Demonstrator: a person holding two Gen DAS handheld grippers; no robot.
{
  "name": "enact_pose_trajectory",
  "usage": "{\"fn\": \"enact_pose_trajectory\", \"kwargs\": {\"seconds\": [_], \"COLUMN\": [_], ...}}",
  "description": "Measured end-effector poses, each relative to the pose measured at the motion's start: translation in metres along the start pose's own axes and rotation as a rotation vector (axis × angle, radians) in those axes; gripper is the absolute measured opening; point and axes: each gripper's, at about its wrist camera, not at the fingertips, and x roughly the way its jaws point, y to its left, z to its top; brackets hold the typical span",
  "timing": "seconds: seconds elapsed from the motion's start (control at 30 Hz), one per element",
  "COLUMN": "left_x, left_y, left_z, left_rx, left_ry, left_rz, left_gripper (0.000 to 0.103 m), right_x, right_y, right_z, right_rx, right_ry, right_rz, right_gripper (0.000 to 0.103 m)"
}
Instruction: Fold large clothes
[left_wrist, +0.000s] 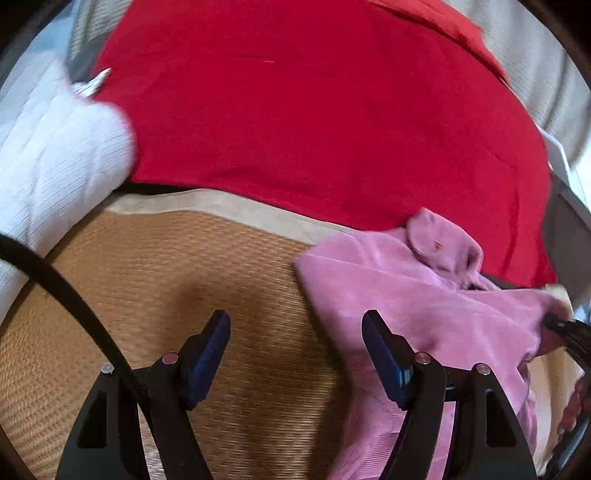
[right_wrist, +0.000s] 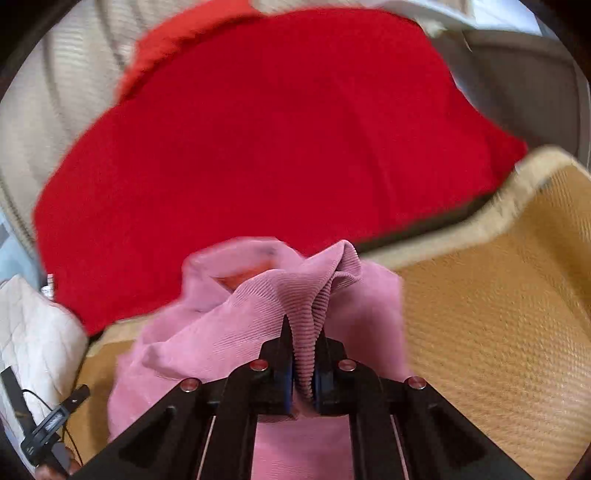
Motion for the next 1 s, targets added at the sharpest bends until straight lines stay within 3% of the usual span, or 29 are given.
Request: {"fn": "enact_pose_trajectory", "kwargs": {"seconds": [0.07, 0.17, 0.2, 0.3, 0.4, 0.5, 0.57, 0.73, 0.9, 1.0], "left_x": [0.005, 0.013, 0.017, 0.033, 0.046, 0.044, 0.038, 0.023, 0.059, 0.055], "left_y": [-0.018, -0.043, -0.051, -0.066, -0.066, -0.065, -0.066, -0.071, -0.087, -0.092], "left_z": [-0.003, -0.009, -0.012, -0.021, -0.027, -0.025, -0.02, -0.013, -0.032, -0.033], "left_rx": [0.055, 0.143, 0.175, 0.277, 0.309, 0.303, 0.304, 0.24, 0.339, 0.358], "left_ry": [0.006, 0.02, 0.03, 0.093, 0.157, 0.152, 0.119, 0.047, 0.16, 0.145], "left_rz": [-0.011, -0.013, -0.005, 0.072, 0.103, 0.099, 0.097, -0.017, 0.07, 0.091], "left_gripper": [0.074, 0.074, 0.075, 0.075, 0.075, 0.075, 0.075, 0.075, 0.075, 0.075], "right_x": [0.031, 0.064, 0.066, 0.053, 0.033, 0.016, 0.012, 0.039, 0.098, 0.088], "right_y": [-0.029, -0.049, -0.052, -0.07, -0.086, -0.093, -0.088, -0.052, -0.047, -0.042], "right_z": [-0.005, -0.018, -0.019, -0.017, -0.004, 0.009, 0.01, 0.004, -0.011, -0.006], "right_rx": [0.134, 0.222, 0.227, 0.261, 0.273, 0.274, 0.257, 0.124, 0.089, 0.069], "right_ry": [0.18, 0.385, 0.406, 0.371, 0.27, 0.163, 0.114, 0.178, 0.317, 0.295], "right_rz": [0.121, 0.173, 0.177, 0.211, 0.214, 0.242, 0.308, 0.331, 0.233, 0.241], "right_gripper": [0.013, 0.02, 0.02, 0.024, 0.03, 0.031, 0.031, 0.031, 0.03, 0.031]}}
